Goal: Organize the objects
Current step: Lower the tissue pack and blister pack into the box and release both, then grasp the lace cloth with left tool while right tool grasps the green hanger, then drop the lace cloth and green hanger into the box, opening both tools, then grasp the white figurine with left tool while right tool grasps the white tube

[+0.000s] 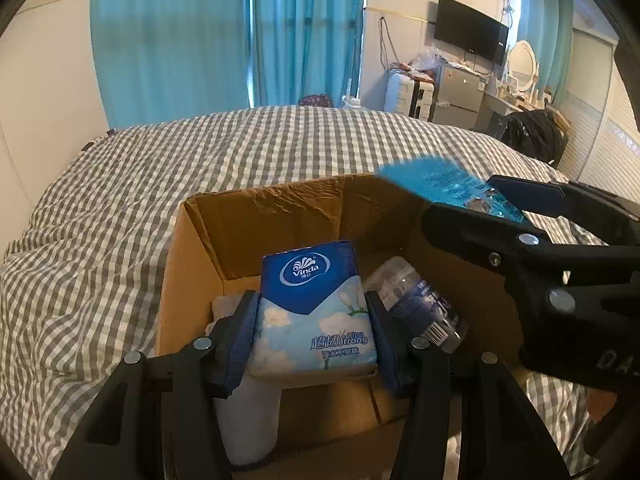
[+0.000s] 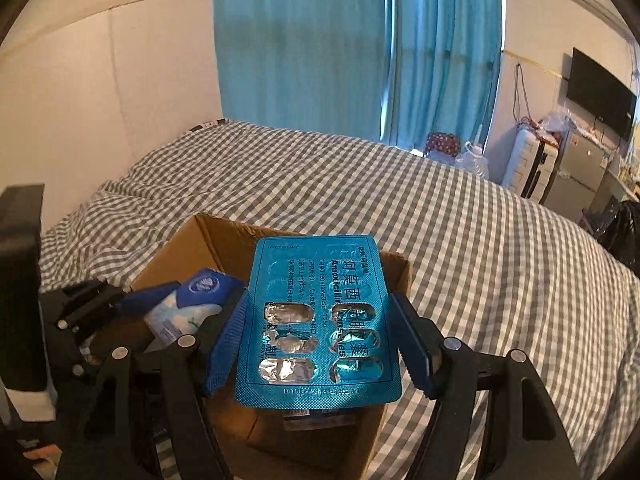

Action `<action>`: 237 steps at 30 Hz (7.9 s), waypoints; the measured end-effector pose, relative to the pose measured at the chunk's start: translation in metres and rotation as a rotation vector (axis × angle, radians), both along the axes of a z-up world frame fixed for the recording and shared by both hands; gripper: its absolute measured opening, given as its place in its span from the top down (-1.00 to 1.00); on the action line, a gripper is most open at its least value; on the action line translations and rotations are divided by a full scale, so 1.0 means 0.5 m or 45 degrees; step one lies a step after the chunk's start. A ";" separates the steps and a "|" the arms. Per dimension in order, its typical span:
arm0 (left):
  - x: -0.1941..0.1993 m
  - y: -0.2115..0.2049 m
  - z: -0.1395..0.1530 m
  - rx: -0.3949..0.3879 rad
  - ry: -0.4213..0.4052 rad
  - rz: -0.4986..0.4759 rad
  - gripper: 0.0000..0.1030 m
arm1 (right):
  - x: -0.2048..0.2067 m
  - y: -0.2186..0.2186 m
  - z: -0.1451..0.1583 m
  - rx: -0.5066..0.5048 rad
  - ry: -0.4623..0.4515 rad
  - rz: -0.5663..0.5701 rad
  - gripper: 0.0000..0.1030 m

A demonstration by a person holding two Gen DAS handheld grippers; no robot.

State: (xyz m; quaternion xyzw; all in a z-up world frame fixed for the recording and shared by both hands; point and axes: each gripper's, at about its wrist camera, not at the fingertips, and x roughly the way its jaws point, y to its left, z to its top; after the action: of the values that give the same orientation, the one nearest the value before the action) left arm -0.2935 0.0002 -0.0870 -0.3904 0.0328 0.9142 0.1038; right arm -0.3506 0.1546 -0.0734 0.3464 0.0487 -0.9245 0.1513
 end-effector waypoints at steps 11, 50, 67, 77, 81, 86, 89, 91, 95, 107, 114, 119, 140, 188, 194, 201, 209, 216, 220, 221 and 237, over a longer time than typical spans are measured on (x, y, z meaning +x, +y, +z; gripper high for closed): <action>0.099 -0.013 0.118 0.019 0.090 0.059 -0.67 | 0.069 0.050 0.092 -0.034 0.019 -0.035 -0.63; 0.443 0.035 -0.151 -0.074 -0.135 0.019 -0.52 | 0.457 0.107 -0.094 0.115 -0.090 -0.162 -0.63; 0.449 -0.038 -0.125 0.019 -0.103 0.081 0.57 | 0.435 0.060 -0.193 0.134 -0.248 -0.131 -0.63; 0.458 -0.051 -0.123 0.053 -0.110 0.066 0.57 | 0.427 0.002 -0.268 0.204 -0.391 -0.039 -0.38; 0.463 -0.042 -0.123 0.059 -0.117 0.055 0.57 | 0.436 0.006 -0.263 0.208 -0.388 -0.029 -0.35; 0.477 -0.036 -0.107 0.052 -0.090 0.048 0.57 | 0.452 0.014 -0.245 0.206 -0.357 -0.032 -0.35; 0.481 -0.036 -0.092 0.057 -0.068 0.054 0.57 | 0.464 0.020 -0.217 0.182 -0.311 -0.034 -0.34; 0.480 -0.037 -0.078 0.065 -0.051 0.058 0.57 | 0.474 0.023 -0.190 0.171 -0.270 -0.034 -0.34; 0.472 -0.032 -0.049 0.064 -0.011 0.051 0.57 | 0.488 0.027 -0.146 0.159 -0.206 -0.031 -0.34; 0.368 -0.030 0.079 0.081 0.137 0.047 0.57 | 0.437 0.023 0.015 0.175 0.012 -0.019 -0.34; 0.254 -0.032 0.169 0.083 0.238 0.051 0.57 | 0.343 0.002 0.137 0.174 0.153 0.007 -0.34; 0.151 -0.040 0.174 0.061 0.237 0.070 0.57 | 0.253 -0.020 0.182 0.170 0.203 0.022 -0.34; -0.025 -0.011 -0.015 0.018 0.017 0.012 0.51 | -0.008 -0.009 -0.007 0.104 -0.001 0.049 -0.35; 0.313 0.070 -0.051 -0.086 0.037 0.121 -0.90 | 0.367 0.200 -0.027 0.087 0.014 -0.173 -0.77; 0.283 0.109 -0.110 -0.096 -0.022 0.048 -0.90 | 0.346 0.209 -0.113 0.083 -0.086 -0.204 -0.77; 0.219 0.149 -0.174 -0.101 -0.108 -0.104 0.00 | 0.332 0.231 -0.152 0.062 -0.164 -0.256 -0.77; 0.270 0.068 -0.137 -0.017 -0.087 -0.100 -0.01 | 0.333 0.217 -0.169 0.055 -0.187 -0.228 -0.77; 0.319 -0.065 -0.119 0.002 -0.071 0.073 -0.01 | 0.347 0.104 -0.197 0.098 -0.211 0.052 -0.77; 0.340 -0.109 -0.119 0.013 -0.074 0.126 0.00 | 0.363 0.007 -0.230 0.104 -0.255 0.280 -0.77; 0.341 -0.112 -0.119 0.016 -0.074 0.133 -0.01 | 0.365 -0.013 -0.240 0.115 -0.266 0.314 -0.77; 0.393 -0.112 -0.083 0.042 -0.015 0.128 -0.01 | 0.372 -0.019 -0.221 0.095 -0.228 0.139 0.55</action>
State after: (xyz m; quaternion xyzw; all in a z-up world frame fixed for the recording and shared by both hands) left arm -0.0970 -0.0555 -0.1284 -0.3952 -0.0027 0.9163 0.0643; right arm -0.1645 0.1452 -0.1837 0.4300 0.0881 -0.8777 0.1921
